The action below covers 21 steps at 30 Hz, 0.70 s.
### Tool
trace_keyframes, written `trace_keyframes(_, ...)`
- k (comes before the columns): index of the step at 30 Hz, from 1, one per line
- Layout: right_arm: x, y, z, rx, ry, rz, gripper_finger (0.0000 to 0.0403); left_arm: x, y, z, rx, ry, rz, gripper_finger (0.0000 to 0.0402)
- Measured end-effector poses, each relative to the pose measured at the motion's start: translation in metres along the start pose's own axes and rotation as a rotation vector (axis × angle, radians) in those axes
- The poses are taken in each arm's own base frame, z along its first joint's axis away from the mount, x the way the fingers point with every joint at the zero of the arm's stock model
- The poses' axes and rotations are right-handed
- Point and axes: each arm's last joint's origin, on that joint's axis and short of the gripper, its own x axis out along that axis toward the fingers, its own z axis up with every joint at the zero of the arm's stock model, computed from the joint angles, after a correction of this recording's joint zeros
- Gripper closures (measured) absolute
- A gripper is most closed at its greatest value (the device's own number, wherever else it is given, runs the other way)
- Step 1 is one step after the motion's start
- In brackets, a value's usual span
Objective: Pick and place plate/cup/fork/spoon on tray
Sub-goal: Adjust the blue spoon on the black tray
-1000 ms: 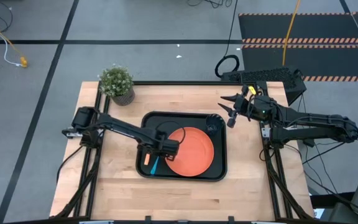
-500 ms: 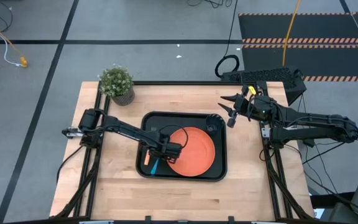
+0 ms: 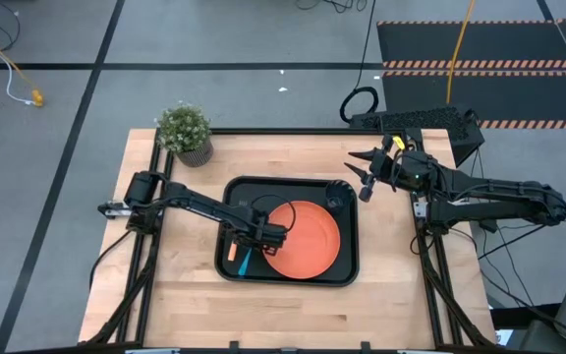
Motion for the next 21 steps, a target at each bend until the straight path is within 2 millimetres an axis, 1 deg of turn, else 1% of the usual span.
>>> trace_keyframes(2,0.000,0.000,0.000,0.000,0.000,0.000,0.0273,0.000,0.000,0.000,-0.008,0.000,0.000,0.0292)
trace_keyframes(4,0.000,0.000,0.000,0.000,0.000,0.000,0.0273,0.000,0.000,0.000,-0.009,0.000,-0.001,0.0306)
trace_keyframes(6,0.000,0.000,0.000,0.000,0.000,0.000,0.0273,0.000,0.000,0.000,-0.009,0.000,-0.002,0.0329)
trace_keyframes(9,0.000,0.000,0.000,0.000,0.000,0.000,0.0273,0.000,-0.001,0.000,-0.006,-0.001,-0.009,0.0377)
trace_keyframes(10,0.000,0.000,0.000,0.000,0.000,0.000,0.0273,0.000,-0.001,0.000,-0.005,-0.001,-0.009,0.0386)
trace_keyframes(12,0.000,0.000,0.000,0.000,0.000,0.000,0.0273,0.000,-0.001,0.000,-0.006,-0.001,-0.009,0.0388)
trace_keyframes(16,0.000,0.000,0.000,0.000,0.000,0.000,0.0273,0.000,-0.001,0.002,-0.007,0.004,-0.010,0.0376)
trace_keyframes(21,0.000,0.000,0.000,0.000,0.000,0.000,0.0273,-0.002,0.001,0.010,-0.019,-0.001,-0.017,0.0392)
